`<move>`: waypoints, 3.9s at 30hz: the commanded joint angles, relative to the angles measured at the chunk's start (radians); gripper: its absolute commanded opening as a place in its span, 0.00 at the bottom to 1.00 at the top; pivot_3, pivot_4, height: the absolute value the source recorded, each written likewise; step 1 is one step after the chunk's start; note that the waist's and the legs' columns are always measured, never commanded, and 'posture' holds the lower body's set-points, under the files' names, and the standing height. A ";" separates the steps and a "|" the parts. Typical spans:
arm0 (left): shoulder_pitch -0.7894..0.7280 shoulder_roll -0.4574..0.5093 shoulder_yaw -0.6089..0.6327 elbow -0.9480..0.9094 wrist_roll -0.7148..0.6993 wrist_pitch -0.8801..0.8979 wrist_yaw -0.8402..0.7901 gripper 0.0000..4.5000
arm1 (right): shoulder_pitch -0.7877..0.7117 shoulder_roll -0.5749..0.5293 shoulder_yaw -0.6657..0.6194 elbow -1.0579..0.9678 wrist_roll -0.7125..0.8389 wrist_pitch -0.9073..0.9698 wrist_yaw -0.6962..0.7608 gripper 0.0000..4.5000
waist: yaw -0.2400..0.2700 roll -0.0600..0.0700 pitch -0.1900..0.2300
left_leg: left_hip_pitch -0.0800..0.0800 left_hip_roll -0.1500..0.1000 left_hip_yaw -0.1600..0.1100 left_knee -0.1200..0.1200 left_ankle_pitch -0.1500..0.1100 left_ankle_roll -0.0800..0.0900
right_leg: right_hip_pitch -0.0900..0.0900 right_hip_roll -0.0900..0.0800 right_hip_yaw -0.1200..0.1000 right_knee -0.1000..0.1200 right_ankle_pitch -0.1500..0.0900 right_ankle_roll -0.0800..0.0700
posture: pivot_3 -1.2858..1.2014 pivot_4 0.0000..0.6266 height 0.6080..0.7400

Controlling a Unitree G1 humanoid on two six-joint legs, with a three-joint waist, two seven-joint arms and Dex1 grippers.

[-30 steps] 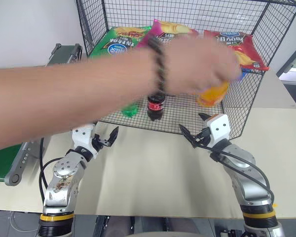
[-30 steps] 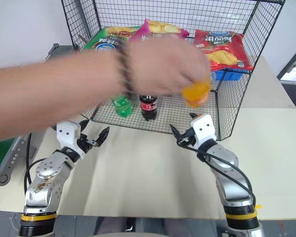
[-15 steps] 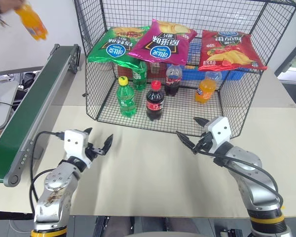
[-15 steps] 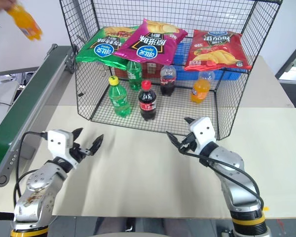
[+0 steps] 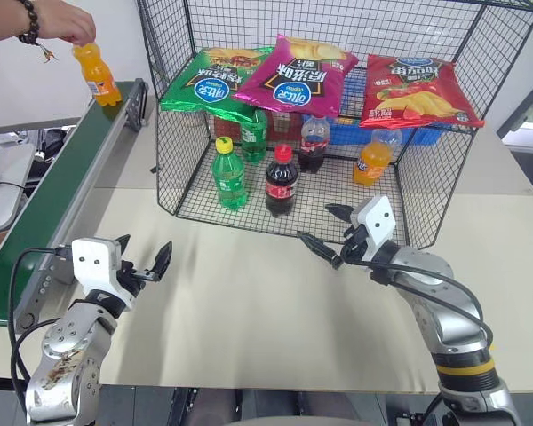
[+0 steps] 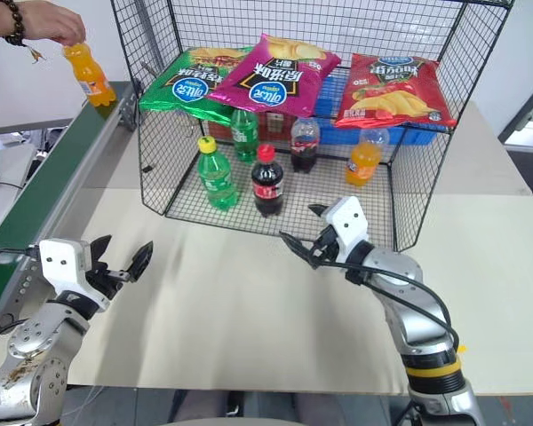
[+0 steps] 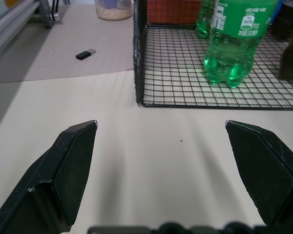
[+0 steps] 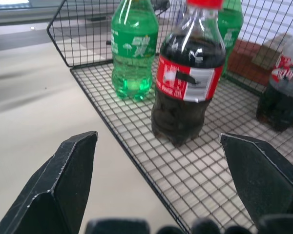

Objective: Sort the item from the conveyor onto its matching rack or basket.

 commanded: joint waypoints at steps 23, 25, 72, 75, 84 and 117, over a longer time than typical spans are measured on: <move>-0.031 0.194 0.551 -0.016 -0.254 0.105 0.111 1.00 | -0.578 -0.019 -0.043 0.025 0.485 0.403 0.266 0.98 | 0.007 -0.002 0.000 | -0.001 0.001 -0.003 0.000 0.000 0.000 | -0.001 -0.003 -0.005 0.001 0.000 0.000 | 0.52 0.24 1.00; -0.024 0.223 0.565 0.030 -0.244 0.097 0.086 1.00 | -0.587 -0.020 -0.034 0.019 0.495 0.403 0.281 0.98 | 0.007 -0.002 0.000 | -0.001 0.001 -0.003 0.000 -0.001 0.001 | -0.001 -0.007 -0.007 0.000 0.000 0.000 | 0.52 0.24 1.00; -0.206 0.440 0.509 0.510 -0.177 0.067 -0.138 0.62 | -0.583 -0.022 -0.031 -0.053 0.488 0.383 0.222 1.00 | 0.002 -0.002 0.001 | 0.000 0.001 -0.004 -0.004 -0.001 0.001 | -0.005 -0.029 -0.032 0.002 0.001 -0.002 | 0.52 0.24 1.00; -0.200 0.439 0.511 0.486 -0.182 0.069 -0.148 0.62 | -0.585 -0.023 -0.031 -0.051 0.487 0.382 0.221 1.00 | 0.003 -0.002 0.001 | 0.001 0.000 -0.003 -0.005 -0.001 0.001 | -0.005 -0.035 -0.041 0.001 0.001 -0.003 | 0.52 0.24 1.00; -0.259 0.547 0.538 0.324 -0.332 0.271 -0.198 0.62 | -0.574 -0.053 -0.039 -0.038 0.479 0.375 0.245 1.00 | 0.008 -0.007 0.003 | 0.000 0.000 -0.005 -0.005 -0.001 0.000 | -0.005 -0.038 -0.049 0.000 0.003 -0.005 | 0.52 0.24 1.00; -1.081 0.387 -0.274 0.350 -0.573 0.442 -0.657 0.62 | -0.534 0.060 0.013 -0.014 0.596 0.548 0.209 1.00 | 0.005 -0.004 0.007 | -0.001 0.000 -0.003 -0.001 0.000 0.001 | -0.005 -0.016 -0.047 0.003 0.002 -0.005 | 0.52 0.24 1.00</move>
